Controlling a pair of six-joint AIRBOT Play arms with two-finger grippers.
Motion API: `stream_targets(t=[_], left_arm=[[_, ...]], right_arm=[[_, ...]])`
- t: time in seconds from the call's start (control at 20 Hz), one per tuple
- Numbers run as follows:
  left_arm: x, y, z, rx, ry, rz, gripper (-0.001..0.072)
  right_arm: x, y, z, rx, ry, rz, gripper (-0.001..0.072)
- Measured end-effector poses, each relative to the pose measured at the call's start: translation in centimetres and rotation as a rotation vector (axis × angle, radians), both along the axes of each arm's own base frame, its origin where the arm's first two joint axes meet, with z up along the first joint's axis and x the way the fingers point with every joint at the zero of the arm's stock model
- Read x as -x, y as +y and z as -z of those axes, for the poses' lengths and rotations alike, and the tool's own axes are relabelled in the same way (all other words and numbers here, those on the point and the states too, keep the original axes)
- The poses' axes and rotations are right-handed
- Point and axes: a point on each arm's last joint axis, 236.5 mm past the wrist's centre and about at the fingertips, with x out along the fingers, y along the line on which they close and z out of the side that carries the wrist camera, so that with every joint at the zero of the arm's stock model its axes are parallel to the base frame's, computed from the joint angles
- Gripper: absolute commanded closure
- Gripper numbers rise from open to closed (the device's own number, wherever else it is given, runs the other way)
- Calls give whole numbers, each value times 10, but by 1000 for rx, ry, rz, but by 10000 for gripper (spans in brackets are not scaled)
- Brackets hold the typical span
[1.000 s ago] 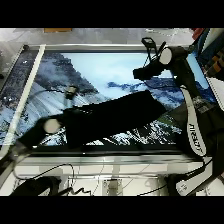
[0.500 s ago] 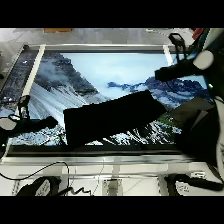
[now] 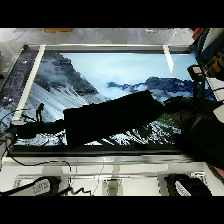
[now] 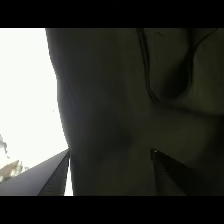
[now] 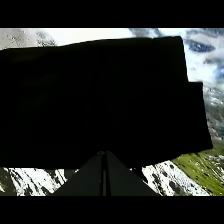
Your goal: Fold the clothes and pants, and hang the long-sleeved shirts on hangers.
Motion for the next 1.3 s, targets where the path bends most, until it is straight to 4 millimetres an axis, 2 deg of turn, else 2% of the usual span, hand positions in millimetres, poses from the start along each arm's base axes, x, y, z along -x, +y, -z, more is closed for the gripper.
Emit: stream_targets(t=[0.05,0.15,0.2,0.25,0.3,0.45,0.55,0.7,0.85,0.95,1.1,1.2,1.3], left_arm=[[-1,-3,4,26,5,-1,251],[-1,-8,11,59,15,3,308],[-1,-11,13,70,20,7,400],[0,-13,16,71,24,13,586],[0,-14,20,63,27,20,697],[1,-23,18,68,14,68,700],[-6,-25,5,66,-28,95,702],[-26,-19,-30,17,-112,130,704],[-47,-6,-79,-104,-185,164,704],[-58,1,-117,-195,-220,182,705],[-64,1,-169,-298,-232,197,704],[-61,-5,-192,-351,-220,214,703],[-57,-12,-207,-393,-208,228,702]], right_arm=[[2,0,2,-2,2,2,685],[0,0,5,-8,-6,11,684],[-2,0,9,-11,-1,14,685],[-6,0,11,-18,-1,19,685],[-11,2,15,-30,3,23,685],[-24,6,35,-65,48,35,684],[-33,10,56,-84,102,41,684],[-40,23,89,-92,181,8,685],[-45,54,107,-122,202,-51,684],[-53,82,106,-159,164,-78,684],[-67,125,89,-227,64,-99,684],[-71,153,82,-267,37,-112,684],[-72,183,81,-293,42,-143,684]])
